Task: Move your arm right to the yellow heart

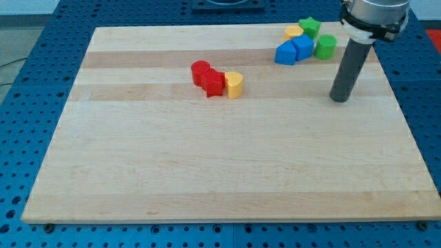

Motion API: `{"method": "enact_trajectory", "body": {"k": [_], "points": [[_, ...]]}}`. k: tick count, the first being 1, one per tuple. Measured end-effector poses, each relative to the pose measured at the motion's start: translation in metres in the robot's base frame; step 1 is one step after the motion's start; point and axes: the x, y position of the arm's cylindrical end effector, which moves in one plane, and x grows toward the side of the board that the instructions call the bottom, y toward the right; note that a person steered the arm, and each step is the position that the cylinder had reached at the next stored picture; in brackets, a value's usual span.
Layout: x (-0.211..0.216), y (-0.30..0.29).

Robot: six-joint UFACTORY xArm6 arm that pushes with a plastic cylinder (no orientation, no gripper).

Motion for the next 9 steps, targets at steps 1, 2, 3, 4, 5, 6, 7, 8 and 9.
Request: {"method": "enact_trajectory", "body": {"k": [1,2,3,4,5,6,7,8,9], "points": [[0.0,0.0],[0.0,-0.001],[0.0,-0.001],[-0.002,-0.001],[-0.01,-0.012],[-0.044,-0.047],[-0.058,-0.089],[-0.058,-0.129],[-0.054,-0.134]]}}
